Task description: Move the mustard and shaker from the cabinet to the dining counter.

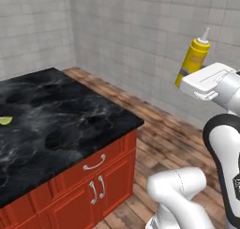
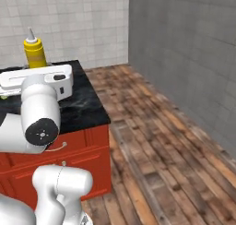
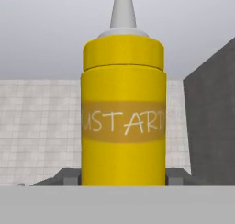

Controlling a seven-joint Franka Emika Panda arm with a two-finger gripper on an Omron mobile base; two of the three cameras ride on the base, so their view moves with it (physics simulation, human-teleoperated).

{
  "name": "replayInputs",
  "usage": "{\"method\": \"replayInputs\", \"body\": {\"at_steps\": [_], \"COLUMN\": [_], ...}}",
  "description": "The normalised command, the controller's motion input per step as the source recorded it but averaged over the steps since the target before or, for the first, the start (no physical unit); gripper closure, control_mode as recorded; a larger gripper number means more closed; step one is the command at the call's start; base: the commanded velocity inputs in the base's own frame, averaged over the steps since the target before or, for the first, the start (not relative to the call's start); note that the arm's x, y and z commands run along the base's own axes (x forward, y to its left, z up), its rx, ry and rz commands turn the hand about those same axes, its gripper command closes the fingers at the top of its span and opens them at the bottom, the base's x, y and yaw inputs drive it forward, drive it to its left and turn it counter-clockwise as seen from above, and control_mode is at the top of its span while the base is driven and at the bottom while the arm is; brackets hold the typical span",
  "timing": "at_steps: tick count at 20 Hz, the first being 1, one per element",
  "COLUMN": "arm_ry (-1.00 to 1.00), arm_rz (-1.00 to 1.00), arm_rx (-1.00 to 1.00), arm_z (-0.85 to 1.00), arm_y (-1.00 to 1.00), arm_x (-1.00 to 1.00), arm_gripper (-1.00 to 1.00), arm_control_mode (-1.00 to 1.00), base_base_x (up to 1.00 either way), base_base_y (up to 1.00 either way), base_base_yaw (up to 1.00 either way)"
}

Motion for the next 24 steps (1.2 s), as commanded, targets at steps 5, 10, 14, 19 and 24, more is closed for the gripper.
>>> {"method": "replayInputs", "body": {"at_steps": [5, 10, 14, 19, 24], "arm_ry": [0.0, 0.0, 0.0, 0.0, 0.0], "arm_rz": [0.0, 0.0, 0.0, 0.0, 0.0], "arm_rx": [0.0, 0.0, 0.0, 0.0, 0.0], "arm_z": [0.0, 0.0, 0.0, 0.0, 0.0], "arm_y": [0.0, 0.0, 0.0, 0.0, 0.0], "arm_x": [0.0, 0.0, 0.0, 0.0, 0.0], "arm_gripper": [1.0, 1.0, 1.0, 1.0, 1.0], "arm_control_mode": [1.0, 1.0, 1.0, 1.0, 1.0], "base_base_x": [0.06, 0.34, 0.5, 0.51, 0.62], "base_base_y": [0.01, 0.0, -0.07, -0.37, -0.4], "base_base_yaw": [0.44, 0.46, 0.44, 0.27, 0.18]}}
